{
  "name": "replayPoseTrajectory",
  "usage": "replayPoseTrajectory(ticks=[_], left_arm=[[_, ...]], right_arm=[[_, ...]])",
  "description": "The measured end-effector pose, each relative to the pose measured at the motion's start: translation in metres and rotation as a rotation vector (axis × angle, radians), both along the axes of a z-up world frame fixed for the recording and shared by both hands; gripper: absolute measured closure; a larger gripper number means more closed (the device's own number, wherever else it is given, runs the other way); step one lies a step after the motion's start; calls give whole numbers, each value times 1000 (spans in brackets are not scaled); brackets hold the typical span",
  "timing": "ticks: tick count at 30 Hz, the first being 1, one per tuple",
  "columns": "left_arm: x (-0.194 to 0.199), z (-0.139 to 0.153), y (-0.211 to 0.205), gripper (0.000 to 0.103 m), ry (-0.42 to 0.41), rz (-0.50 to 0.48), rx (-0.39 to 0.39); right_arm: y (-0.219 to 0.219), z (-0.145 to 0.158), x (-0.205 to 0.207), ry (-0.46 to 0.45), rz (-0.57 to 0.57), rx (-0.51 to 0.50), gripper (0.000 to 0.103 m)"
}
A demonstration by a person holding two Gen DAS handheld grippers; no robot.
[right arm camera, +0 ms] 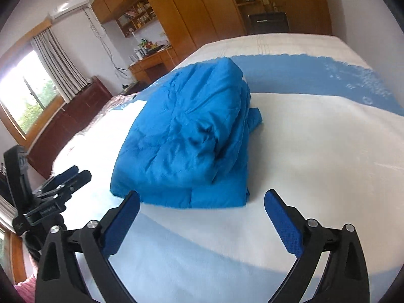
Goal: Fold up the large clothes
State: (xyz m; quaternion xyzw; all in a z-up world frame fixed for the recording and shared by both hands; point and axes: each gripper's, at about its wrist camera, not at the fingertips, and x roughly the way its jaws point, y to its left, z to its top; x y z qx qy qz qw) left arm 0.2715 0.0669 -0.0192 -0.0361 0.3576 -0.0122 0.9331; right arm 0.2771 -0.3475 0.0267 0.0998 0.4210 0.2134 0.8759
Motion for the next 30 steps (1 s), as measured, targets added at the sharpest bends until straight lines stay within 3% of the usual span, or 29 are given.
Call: replayPoseTrajectory(ticks=[7, 20, 30], left_arm=[[-31, 12, -4, 7, -25, 23, 33], [-78, 27, -15, 7, -34, -1, 39], [-89, 29, -16, 7, -34, -1, 54]], right_arm=[[7, 13, -42, -45, -57, -110, 4], [13, 26, -65, -88, -74, -159, 4], [13, 26, -77, -91, -66, -173, 4]])
